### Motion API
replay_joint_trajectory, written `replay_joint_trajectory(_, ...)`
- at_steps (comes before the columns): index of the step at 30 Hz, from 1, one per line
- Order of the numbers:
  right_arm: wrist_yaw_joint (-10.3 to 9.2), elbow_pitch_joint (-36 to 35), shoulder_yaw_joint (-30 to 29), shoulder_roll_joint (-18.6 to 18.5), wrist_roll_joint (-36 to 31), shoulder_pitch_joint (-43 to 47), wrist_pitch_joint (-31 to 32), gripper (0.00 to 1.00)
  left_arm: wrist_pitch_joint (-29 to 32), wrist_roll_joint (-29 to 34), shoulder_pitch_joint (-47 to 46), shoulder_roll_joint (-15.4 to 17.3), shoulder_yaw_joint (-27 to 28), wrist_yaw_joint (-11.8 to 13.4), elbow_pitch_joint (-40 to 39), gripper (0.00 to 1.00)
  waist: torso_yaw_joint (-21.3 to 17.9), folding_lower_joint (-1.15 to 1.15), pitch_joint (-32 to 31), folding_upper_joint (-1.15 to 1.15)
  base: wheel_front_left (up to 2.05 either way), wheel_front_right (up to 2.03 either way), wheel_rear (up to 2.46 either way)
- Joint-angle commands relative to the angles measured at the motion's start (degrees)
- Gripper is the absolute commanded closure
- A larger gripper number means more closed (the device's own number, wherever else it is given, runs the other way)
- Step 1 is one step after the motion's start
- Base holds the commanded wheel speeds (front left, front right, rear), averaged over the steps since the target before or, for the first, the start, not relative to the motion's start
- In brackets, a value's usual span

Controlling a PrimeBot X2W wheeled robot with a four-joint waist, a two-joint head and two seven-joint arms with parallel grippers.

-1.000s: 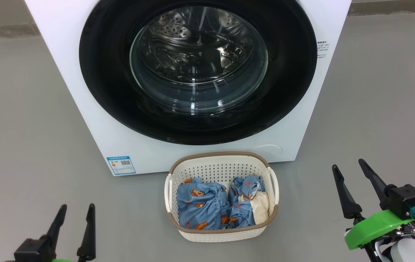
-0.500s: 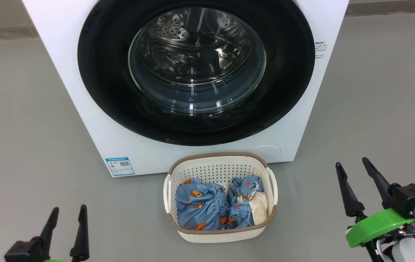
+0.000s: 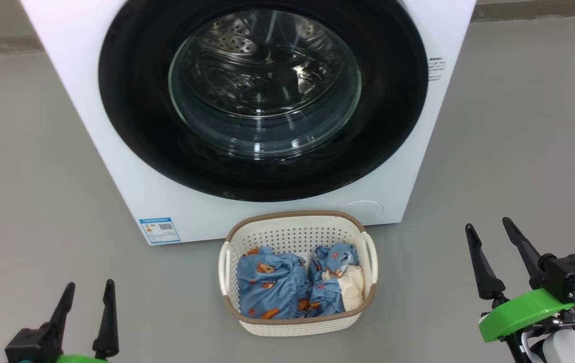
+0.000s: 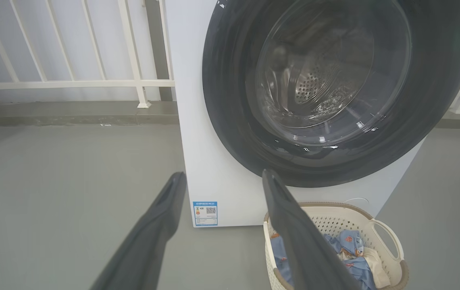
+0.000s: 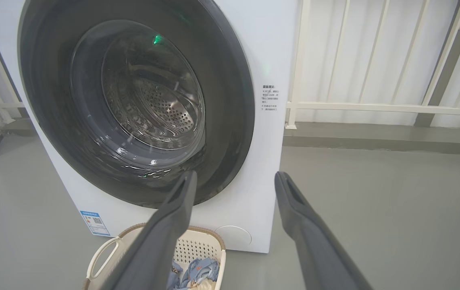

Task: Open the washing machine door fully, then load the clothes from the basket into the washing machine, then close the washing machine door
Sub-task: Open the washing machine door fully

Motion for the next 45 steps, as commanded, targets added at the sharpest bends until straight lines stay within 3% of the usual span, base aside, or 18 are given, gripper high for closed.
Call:
replay_joint_trajectory(1, 0.17, -1.52, 0.69, -0.85, -0.42, -0.26, -0.70, 0.00, -0.61, 0.91, -2.73, 0.75, 1.93, 0.12, -0.87, 0.00, -0.06, 0.00, 0.07, 0.00, 0.91, 0.91, -1.82)
replay_joint_trajectory(20, 0.17, -1.75, 0.85, -1.17, 0.13, -0.69, -0.70, 0.00, -0.61, 0.71, -4.13, -0.69, 3.14, -0.28, 0.06, 0.00, -0.13, 0.00, 0.86, 0.00, 1.13, 1.13, -2.26)
replay_joint_trajectory(36, 0.17, -1.49, 0.90, -0.94, 1.15, -0.94, -0.70, 0.00, -0.61, 0.40, -3.79, -1.15, 2.49, -0.44, -0.50, 0.00, 0.18, 0.00, 0.64, 0.00, 0.23, 0.23, -0.46)
replay_joint_trajectory(37, 0.17, -1.38, 0.94, -0.84, 1.57, -0.99, -0.70, 0.20, -0.61, 0.35, -3.67, -1.25, 2.38, -0.44, -0.56, 0.00, 0.23, 0.00, 0.66, 0.00, 0.00, 0.00, 0.00)
replay_joint_trajectory(38, 0.17, -1.34, 1.03, -0.74, 2.04, -1.18, -0.70, 0.55, -0.61, 0.25, -3.54, -1.38, 2.26, -0.45, -0.68, 0.00, 0.28, 0.00, 0.72, 0.00, 0.00, 0.00, 0.00)
replay_joint_trajectory(39, 0.17, -1.31, 1.12, -0.62, 2.62, -1.44, -0.70, 0.73, -0.61, 0.14, -3.39, -1.52, 2.12, -0.45, -0.80, 0.00, 0.34, 0.00, 0.79, 0.00, 0.00, 0.00, 0.00)
replay_joint_trajectory(40, 0.17, -1.28, 1.30, -0.50, 3.44, -1.79, -0.70, 0.97, -0.61, -0.02, -3.21, -1.69, 1.92, -0.45, -0.91, 0.00, 0.43, 0.00, 0.88, 0.00, 0.00, 0.00, 0.00)
replay_joint_trajectory(45, 0.17, -1.08, 2.22, 0.11, 9.50, -4.68, -0.70, 1.00, -0.61, -1.02, -2.41, -2.46, -0.01, -0.46, -1.33, 0.00, 1.20, 0.00, 1.77, 0.00, 0.00, 0.00, 0.00)
